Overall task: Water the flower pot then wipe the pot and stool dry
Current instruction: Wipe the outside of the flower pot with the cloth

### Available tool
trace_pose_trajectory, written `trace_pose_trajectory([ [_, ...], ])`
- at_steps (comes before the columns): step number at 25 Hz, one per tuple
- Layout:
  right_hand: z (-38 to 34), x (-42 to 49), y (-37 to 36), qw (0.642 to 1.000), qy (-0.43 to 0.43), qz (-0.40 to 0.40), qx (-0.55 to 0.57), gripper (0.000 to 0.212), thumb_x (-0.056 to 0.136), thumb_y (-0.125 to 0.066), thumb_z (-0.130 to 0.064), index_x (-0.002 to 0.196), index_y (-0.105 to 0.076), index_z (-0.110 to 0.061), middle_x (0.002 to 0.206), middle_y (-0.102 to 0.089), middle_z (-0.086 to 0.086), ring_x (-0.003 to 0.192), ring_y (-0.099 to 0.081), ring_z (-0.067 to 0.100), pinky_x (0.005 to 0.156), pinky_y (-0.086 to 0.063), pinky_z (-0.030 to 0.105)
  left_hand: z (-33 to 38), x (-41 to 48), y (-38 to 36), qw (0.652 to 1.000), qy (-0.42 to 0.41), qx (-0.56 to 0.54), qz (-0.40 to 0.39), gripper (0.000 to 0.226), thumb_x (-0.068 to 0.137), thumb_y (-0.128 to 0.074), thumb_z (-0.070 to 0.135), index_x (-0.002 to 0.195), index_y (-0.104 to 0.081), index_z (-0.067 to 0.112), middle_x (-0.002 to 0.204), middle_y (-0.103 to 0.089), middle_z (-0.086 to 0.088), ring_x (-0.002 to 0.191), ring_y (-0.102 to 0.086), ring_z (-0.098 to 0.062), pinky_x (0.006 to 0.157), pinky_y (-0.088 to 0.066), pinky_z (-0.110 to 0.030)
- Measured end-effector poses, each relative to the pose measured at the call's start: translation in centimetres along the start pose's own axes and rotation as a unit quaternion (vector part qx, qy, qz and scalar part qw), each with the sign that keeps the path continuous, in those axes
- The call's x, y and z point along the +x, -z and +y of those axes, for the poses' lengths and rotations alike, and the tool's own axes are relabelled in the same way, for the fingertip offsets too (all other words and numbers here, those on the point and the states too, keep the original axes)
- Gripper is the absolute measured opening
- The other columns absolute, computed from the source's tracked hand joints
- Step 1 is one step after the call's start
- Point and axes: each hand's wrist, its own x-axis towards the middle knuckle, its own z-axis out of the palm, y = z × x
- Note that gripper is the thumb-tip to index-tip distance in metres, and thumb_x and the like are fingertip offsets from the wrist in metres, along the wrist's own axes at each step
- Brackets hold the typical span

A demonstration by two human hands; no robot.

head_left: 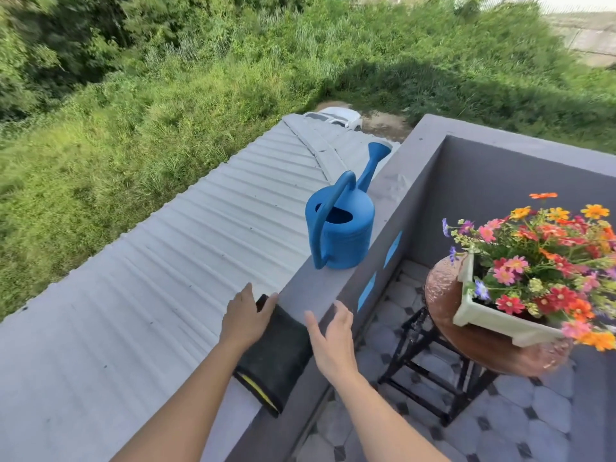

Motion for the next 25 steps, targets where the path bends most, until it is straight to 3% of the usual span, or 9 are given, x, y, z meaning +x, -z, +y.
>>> trace_pose_trajectory([
  [3, 0.5, -1.2, -1.1, 0.999, -0.007, -0.014, -0.035, 0.053, 0.09, -0.048, -0.052, 0.125, -0.032, -0.016, 0.127, -0.043, 0.004, 0.11, -0.052, 0.025, 0.083, -0.042, 0.032, -2.2, -1.3, -1.8, 0.998, 0.006, 0.053, -0.039, 0.07, 0.087, -0.04, 0.064, 0.13, -0.045, 0.008, 0.129, -0.053, -0.013, 0.119, -0.047, -0.029, 0.097, -0.043, -0.043],
  [7, 0.9, -1.1, -1.2, 0.995, -0.004, -0.01, -0.101, 0.036, 0.09, -0.049, -0.05, 0.095, -0.041, -0.015, 0.089, -0.059, 0.005, 0.084, -0.058, 0.024, 0.066, -0.045, 0.032, -2.0, -3.3, -3.1, 0.989, -0.012, 0.095, 0.109, 0.058, 0.089, -0.046, 0.057, 0.115, -0.05, 0.005, 0.115, -0.053, -0.013, 0.11, -0.047, -0.03, 0.084, -0.045, -0.039],
  [10, 0.7, -1.1, 0.1, 0.995, 0.019, -0.002, -0.094, 0.037, 0.089, -0.05, -0.05, 0.08, -0.047, -0.014, 0.075, -0.056, 0.001, 0.078, -0.056, 0.023, 0.063, -0.042, 0.033, -0.9, -4.1, -2.7, 0.987, -0.015, 0.104, 0.119, 0.05, 0.089, -0.046, 0.057, 0.098, -0.054, 0.009, 0.1, -0.06, -0.009, 0.098, -0.056, -0.029, 0.073, -0.048, -0.038],
  [13, 0.3, -1.3, 2.4, 0.994, 0.053, 0.044, -0.081, 0.038, 0.089, -0.05, -0.05, 0.084, -0.055, -0.013, 0.079, -0.063, 0.001, 0.078, -0.058, 0.021, 0.067, -0.046, 0.035, 1.5, -5.1, -2.1, 0.989, -0.016, 0.089, 0.115, 0.046, 0.089, -0.045, 0.058, 0.078, -0.053, 0.014, 0.08, -0.06, -0.003, 0.08, -0.059, -0.027, 0.063, -0.045, -0.035],
  [15, 0.6, -1.5, 4.9, 0.994, 0.058, 0.085, -0.046, 0.033, 0.09, -0.05, -0.047, 0.083, -0.054, -0.016, 0.079, -0.062, -0.002, 0.078, -0.057, 0.02, 0.067, -0.043, 0.033, 4.4, -6.1, -2.3, 0.99, -0.058, 0.052, 0.121, 0.042, 0.09, -0.047, 0.054, 0.076, -0.055, 0.015, 0.076, -0.056, 0.0, 0.076, -0.055, -0.023, 0.062, -0.04, -0.033],
  [19, 2.7, -1.0, 11.5, 0.987, 0.054, 0.153, -0.005, 0.026, 0.09, -0.053, -0.044, 0.082, -0.05, -0.019, 0.08, -0.061, -0.001, 0.078, -0.056, 0.021, 0.068, -0.039, 0.032, 10.6, -7.3, -5.2, 0.973, -0.098, -0.206, 0.014, 0.031, 0.092, -0.054, 0.039, 0.074, -0.061, 0.015, 0.076, -0.063, -0.002, 0.079, -0.058, -0.022, 0.063, -0.044, -0.026],
  [20, 3.4, -0.7, 13.1, 0.985, 0.055, 0.162, 0.003, 0.025, 0.089, -0.054, -0.044, 0.086, -0.052, -0.019, 0.085, -0.063, 0.0, 0.082, -0.057, 0.021, 0.07, -0.042, 0.032, 11.8, -7.3, -6.3, 0.964, -0.085, -0.25, -0.011, 0.029, 0.092, -0.054, 0.04, 0.076, -0.061, 0.017, 0.078, -0.064, -0.001, 0.082, -0.059, -0.021, 0.066, -0.046, -0.024],
  [23, 7.2, -0.6, 17.8, 0.983, 0.038, 0.178, 0.013, 0.03, 0.09, -0.052, -0.042, 0.11, -0.051, -0.019, 0.101, -0.062, 0.001, 0.095, -0.057, 0.019, 0.083, -0.046, 0.034, 15.2, -7.3, -11.0, 0.955, -0.057, -0.284, -0.062, 0.043, 0.089, -0.051, 0.054, 0.103, -0.064, 0.016, 0.098, -0.066, -0.004, 0.096, -0.062, -0.023, 0.086, -0.051, -0.038],
  [25, 10.7, -0.8, 20.0, 0.98, 0.007, 0.199, 0.013, 0.035, 0.092, -0.051, -0.038, 0.118, -0.048, -0.016, 0.103, -0.06, 0.001, 0.098, -0.057, 0.019, 0.084, -0.046, 0.032, 17.2, -7.2, -14.1, 0.952, -0.05, -0.297, -0.051, 0.039, 0.089, -0.053, 0.051, 0.105, -0.06, 0.017, 0.1, -0.066, -0.004, 0.096, -0.062, -0.024, 0.086, -0.051, -0.039],
])
